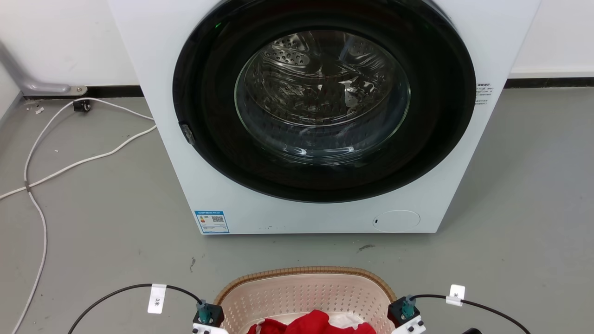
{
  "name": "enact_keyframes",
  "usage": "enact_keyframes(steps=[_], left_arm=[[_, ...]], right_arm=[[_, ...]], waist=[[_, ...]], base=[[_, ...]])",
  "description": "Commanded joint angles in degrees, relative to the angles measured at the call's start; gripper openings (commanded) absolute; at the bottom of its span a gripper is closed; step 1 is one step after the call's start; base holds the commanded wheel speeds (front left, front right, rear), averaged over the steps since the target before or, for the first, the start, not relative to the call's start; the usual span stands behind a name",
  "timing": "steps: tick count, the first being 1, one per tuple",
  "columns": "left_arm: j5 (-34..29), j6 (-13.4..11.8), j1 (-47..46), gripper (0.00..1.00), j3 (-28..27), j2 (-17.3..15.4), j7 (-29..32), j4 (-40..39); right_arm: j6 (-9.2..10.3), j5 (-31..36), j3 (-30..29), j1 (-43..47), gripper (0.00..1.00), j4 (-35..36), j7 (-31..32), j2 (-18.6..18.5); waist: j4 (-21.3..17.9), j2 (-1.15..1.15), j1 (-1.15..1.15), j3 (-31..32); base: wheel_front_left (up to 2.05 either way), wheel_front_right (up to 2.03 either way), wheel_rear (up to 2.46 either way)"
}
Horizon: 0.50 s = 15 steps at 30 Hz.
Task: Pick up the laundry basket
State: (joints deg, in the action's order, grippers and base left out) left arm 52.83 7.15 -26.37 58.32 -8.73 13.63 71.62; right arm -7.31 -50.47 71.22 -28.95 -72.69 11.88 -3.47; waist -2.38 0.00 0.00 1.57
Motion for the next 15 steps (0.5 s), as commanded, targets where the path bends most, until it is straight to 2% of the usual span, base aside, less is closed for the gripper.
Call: enact_keyframes(steps=[1,15], left_arm=[[0.3,0.5,-1.4,0.0,0.3,0.8,-0.6,-0.7],[1.9,0.5,-1.6,0.0,2.0,0.8,-1.1,-0.4]], right_arm=[[-0.32,0.1,0.6,-0.6,0.0,0.5,-0.2,1.1],[-0.32,-0.6,1.3,-0.7,0.0,0.4,-0.6,1.1]], waist=[[0.0,0.0,0.0,0.0],[0.1,0.0,0.0,0.0]], base=[[0.0,0.0,0.0],[0.0,0.0,0.0]])
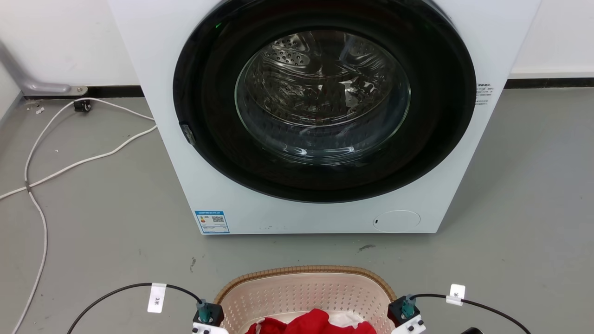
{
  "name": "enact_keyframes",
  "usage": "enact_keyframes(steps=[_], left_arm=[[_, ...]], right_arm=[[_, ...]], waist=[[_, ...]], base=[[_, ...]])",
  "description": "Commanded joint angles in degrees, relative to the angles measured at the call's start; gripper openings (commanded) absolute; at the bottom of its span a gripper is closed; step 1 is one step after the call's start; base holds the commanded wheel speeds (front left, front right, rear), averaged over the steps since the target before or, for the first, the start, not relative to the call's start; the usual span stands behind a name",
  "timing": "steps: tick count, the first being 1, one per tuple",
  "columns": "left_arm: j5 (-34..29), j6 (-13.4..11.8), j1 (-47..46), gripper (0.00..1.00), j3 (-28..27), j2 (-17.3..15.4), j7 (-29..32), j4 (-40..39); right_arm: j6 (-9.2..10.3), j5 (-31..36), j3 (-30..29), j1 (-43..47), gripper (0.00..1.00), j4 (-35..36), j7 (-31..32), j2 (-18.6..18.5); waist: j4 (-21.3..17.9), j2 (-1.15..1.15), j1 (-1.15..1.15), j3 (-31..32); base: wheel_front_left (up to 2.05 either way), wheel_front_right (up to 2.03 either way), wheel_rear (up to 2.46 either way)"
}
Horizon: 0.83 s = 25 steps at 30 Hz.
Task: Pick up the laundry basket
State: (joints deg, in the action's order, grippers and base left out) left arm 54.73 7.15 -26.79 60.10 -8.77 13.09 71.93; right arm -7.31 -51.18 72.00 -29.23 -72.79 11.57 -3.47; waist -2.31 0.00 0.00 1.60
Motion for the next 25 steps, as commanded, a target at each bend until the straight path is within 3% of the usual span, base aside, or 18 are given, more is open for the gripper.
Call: enact_keyframes(steps=[1,25], left_arm=[[0.2,0.5,-1.2,0.0,0.3,0.9,-0.6,-0.7],[3.0,0.5,-1.8,0.0,3.0,0.6,-1.0,-0.5]], right_arm=[[-0.32,0.1,0.6,-0.4,0.0,0.5,-0.3,1.1],[-0.32,-0.7,1.2,-0.4,0.0,0.6,-0.3,1.1]], waist=[[0.0,0.0,0.0,0.0],[-0.1,0.0,0.0,-0.3]], base=[[0.0,0.0,0.0],[0.0,0.0,0.0]])
